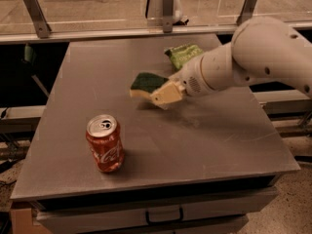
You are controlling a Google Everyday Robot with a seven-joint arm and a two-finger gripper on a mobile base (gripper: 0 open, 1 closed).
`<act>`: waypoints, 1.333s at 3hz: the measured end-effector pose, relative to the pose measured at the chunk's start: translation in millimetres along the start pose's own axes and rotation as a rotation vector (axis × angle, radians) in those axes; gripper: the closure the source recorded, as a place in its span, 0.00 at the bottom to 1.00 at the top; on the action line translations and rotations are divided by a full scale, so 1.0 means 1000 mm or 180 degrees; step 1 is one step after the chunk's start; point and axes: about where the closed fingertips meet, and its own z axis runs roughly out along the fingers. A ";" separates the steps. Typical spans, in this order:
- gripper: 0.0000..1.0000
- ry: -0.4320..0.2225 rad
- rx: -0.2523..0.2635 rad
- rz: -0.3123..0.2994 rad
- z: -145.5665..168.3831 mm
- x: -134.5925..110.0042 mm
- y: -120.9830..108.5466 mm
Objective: Move sponge near green jalapeno chip bag
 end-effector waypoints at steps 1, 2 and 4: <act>1.00 0.0168 0.0210 0.0195 -0.043 0.045 -0.003; 1.00 0.0358 0.0372 0.0376 -0.081 0.087 -0.003; 0.59 0.0411 0.0635 0.0526 -0.102 0.123 -0.042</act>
Offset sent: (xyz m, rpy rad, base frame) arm -0.1038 -0.1532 -0.0261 -0.1212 0.1331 -0.2598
